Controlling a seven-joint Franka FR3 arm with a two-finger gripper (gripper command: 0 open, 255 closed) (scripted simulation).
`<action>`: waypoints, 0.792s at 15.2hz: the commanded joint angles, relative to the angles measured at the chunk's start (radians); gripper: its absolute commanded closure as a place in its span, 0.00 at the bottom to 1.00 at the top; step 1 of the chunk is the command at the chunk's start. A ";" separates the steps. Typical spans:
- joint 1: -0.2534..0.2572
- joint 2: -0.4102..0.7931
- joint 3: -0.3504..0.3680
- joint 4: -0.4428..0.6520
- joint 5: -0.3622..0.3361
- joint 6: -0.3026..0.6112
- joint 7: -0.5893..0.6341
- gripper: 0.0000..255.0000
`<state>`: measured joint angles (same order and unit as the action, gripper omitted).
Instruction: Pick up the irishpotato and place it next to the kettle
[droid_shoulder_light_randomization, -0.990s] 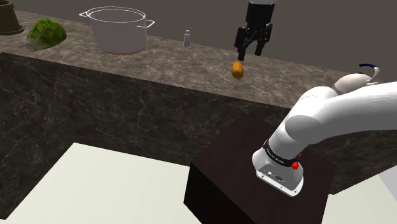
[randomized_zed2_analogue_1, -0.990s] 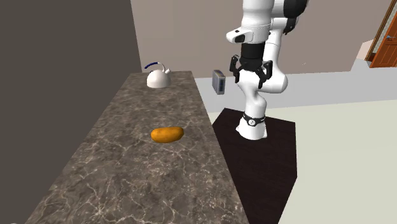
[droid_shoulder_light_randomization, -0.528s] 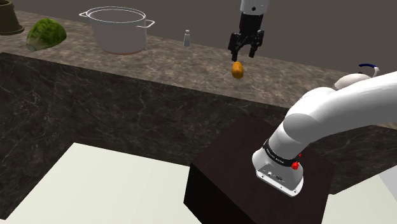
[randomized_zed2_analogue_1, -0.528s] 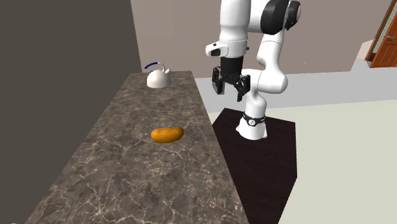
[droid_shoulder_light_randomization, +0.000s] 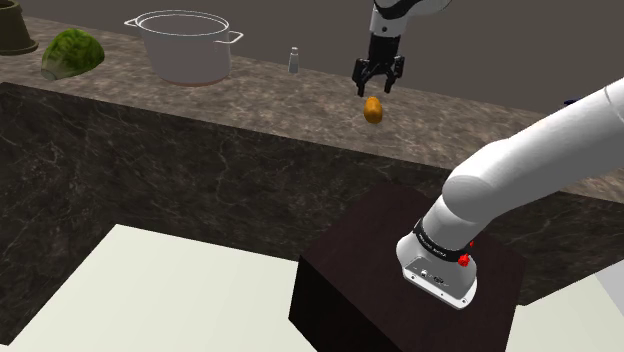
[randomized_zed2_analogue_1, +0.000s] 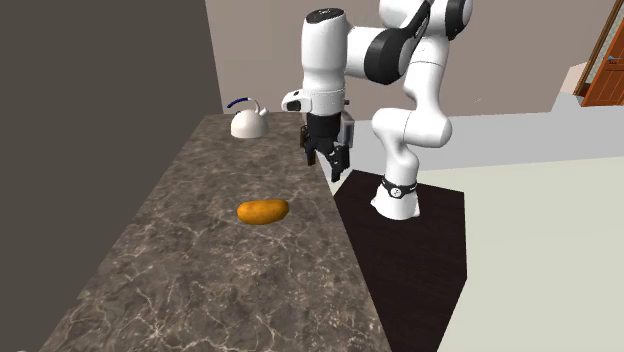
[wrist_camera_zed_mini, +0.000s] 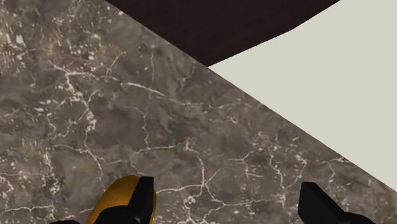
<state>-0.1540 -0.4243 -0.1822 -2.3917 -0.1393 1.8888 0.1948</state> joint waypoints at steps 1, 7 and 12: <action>-0.015 0.063 -0.019 0.017 -0.006 0.058 0.007 0.00; -0.057 0.250 -0.082 0.107 -0.003 0.184 0.010 0.00; -0.092 0.409 -0.129 0.205 0.026 0.266 0.001 0.00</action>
<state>-0.2409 -0.0452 -0.3043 -2.2069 -0.1201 2.1406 0.1932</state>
